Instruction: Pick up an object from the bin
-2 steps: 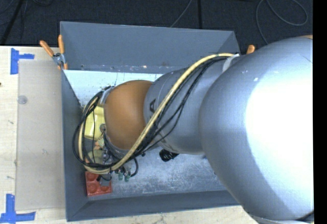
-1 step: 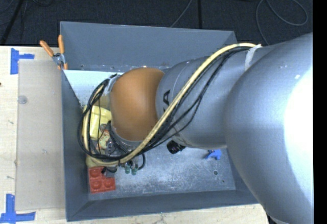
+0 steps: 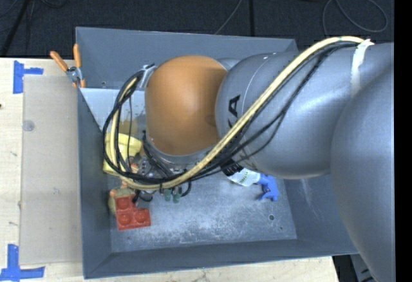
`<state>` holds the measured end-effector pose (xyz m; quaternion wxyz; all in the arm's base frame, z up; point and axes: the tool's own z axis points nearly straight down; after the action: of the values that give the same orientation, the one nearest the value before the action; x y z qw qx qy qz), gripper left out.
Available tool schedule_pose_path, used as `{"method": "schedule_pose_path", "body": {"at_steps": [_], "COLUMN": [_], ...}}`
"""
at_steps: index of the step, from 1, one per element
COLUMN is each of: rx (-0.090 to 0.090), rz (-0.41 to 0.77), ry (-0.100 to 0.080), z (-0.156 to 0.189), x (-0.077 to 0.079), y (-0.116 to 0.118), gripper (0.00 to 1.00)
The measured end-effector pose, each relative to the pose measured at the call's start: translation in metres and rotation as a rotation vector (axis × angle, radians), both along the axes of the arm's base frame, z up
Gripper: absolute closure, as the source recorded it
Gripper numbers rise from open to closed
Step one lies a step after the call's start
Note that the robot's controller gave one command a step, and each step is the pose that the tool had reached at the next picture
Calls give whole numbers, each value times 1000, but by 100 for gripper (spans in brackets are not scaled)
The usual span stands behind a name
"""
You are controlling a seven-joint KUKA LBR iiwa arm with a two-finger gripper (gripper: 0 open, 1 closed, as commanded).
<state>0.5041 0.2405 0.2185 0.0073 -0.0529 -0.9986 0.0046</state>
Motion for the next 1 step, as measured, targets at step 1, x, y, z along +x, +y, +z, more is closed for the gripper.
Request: {"method": "schedule_pose_path", "body": {"at_steps": [1], "rx": [3], "rz": [1], "ry": [-5], "z": [40], "x": [1], "y": [-1], "gripper": [100]}}
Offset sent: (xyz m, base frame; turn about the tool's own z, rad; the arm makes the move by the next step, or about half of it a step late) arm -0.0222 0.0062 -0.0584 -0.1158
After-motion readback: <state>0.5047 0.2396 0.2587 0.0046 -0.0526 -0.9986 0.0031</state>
